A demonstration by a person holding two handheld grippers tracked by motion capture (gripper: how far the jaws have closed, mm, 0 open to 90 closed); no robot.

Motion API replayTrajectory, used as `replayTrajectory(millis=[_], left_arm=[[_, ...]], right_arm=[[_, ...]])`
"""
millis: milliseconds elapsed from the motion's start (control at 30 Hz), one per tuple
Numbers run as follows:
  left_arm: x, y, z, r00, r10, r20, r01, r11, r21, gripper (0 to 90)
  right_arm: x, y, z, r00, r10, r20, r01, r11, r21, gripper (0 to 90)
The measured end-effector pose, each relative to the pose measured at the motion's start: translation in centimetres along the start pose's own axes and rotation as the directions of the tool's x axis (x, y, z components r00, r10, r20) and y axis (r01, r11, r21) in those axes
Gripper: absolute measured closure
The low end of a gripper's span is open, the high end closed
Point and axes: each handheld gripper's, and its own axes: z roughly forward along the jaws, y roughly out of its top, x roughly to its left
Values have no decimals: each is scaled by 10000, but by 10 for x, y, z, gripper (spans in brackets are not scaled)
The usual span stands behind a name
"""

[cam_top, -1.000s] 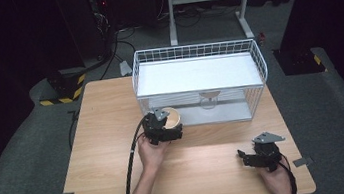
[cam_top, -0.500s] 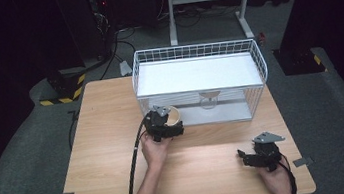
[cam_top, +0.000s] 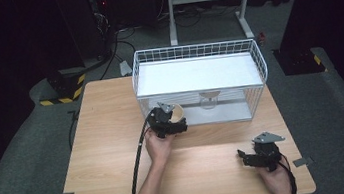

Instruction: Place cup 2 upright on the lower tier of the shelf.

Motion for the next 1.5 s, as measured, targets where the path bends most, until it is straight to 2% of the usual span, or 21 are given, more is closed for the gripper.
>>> replayTrajectory(millis=[200, 367, 667, 800, 867, 1000, 1200, 1233, 1267, 1300, 1367, 1500], left_arm=[[3, -1, 4, 9999, 43, 134, -40, 9997, -238, 88], [5, -3, 10, 9996, 282, 72, -279, 9985, -472, 86], [5, -4, 16, 9999, 108, 103, -102, 9982, -594, 83], [6, -4, 17, 9998, 177, 107, -170, 9980, -610, 81], [6, -4, 19, 9995, 301, -20, -301, 9975, -634, 80], [5, -4, 24, 9999, 104, 29, -101, 9968, -795, 79], [6, 1, 29, 9993, 362, -117, -368, 9976, -581, 77], [6, 1, 30, 9997, 236, -33, -237, 9980, -581, 77], [6, 3, 31, 9995, 312, -100, -317, 9978, -574, 76], [5, 3, 32, 9999, 115, -18, -115, 9988, -469, 76], [5, 4, 33, 9999, 41, -115, -46, 9989, -470, 75], [5, 4, 33, 9999, 70, -127, -76, 9989, -471, 75]], right_arm=[[0, 0, 0, 10000, -8, 6, 8, 10000, -4, 216], [0, 0, 0, 10000, -30, 11, 30, 10000, -3, 216], [0, 0, 0, 10000, 38, 31, -38, 10000, 14, 216], [0, 0, 0, 10000, 58, 26, -58, 10000, 23, 215], [0, 0, 0, 10000, 51, 23, -51, 10000, 23, 216], [1, 0, 0, 10000, 52, 13, -52, 10000, 27, 215], [0, 0, 0, 10000, 49, 12, -49, 10000, 25, 215], [1, 0, 0, 10000, 53, 11, -53, 10000, 27, 215], [1, 0, 0, 10000, 54, 11, -54, 10000, 27, 215], [1, 0, 0, 10000, 54, 12, -54, 10000, 27, 215], [0, 0, 0, 10000, 32, 10, -32, 10000, 21, 215], [1, 0, 0, 10000, 49, 23, -49, 10000, 22, 215]])
